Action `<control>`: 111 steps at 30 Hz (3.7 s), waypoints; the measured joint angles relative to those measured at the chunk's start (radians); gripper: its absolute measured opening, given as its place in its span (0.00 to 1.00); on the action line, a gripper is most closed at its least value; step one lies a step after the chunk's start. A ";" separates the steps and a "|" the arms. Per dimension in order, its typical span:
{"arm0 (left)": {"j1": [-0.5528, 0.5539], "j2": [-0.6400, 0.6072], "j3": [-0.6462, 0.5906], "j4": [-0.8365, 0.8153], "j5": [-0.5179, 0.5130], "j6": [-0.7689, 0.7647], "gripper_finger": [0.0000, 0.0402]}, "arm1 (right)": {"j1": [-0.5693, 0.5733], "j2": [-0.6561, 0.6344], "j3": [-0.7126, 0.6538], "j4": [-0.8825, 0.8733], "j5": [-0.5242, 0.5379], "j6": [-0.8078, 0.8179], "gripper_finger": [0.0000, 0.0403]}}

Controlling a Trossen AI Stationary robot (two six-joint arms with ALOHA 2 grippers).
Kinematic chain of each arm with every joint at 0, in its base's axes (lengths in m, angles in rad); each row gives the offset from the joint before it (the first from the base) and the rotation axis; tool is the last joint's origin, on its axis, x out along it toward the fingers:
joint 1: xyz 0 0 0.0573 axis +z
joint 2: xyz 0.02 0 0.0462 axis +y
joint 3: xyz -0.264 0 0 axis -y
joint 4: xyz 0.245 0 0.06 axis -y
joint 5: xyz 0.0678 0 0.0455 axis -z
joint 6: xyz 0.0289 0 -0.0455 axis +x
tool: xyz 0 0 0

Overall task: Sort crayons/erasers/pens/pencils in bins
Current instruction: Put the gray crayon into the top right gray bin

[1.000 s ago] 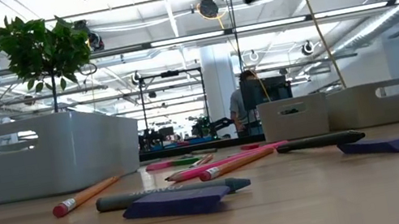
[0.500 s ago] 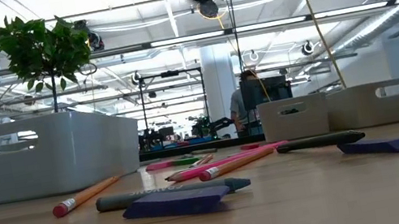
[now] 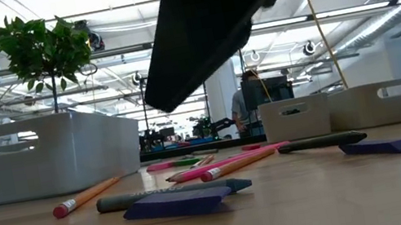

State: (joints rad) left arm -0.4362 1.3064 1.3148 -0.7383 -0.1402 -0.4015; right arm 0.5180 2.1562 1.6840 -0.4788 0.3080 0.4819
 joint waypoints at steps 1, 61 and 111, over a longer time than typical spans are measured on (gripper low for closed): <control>-0.002 0.000 0.000 0.000 0.000 0.000 0.39 | -0.006 0.003 0.000 -0.001 -0.004 -0.007 0.26; -0.055 0.000 0.000 -0.071 -0.134 -0.030 0.39 | 0.001 -0.136 -0.296 -0.249 -0.319 0.159 0.11; -0.088 -0.153 0.001 -0.126 -0.143 -0.080 0.39 | -0.246 -0.604 -0.322 -0.353 -0.064 0.442 0.06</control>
State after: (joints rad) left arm -0.5240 1.1537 1.3159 -0.8646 -0.2836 -0.4817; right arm 0.2718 1.5522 1.3624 -0.8314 0.2443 0.9234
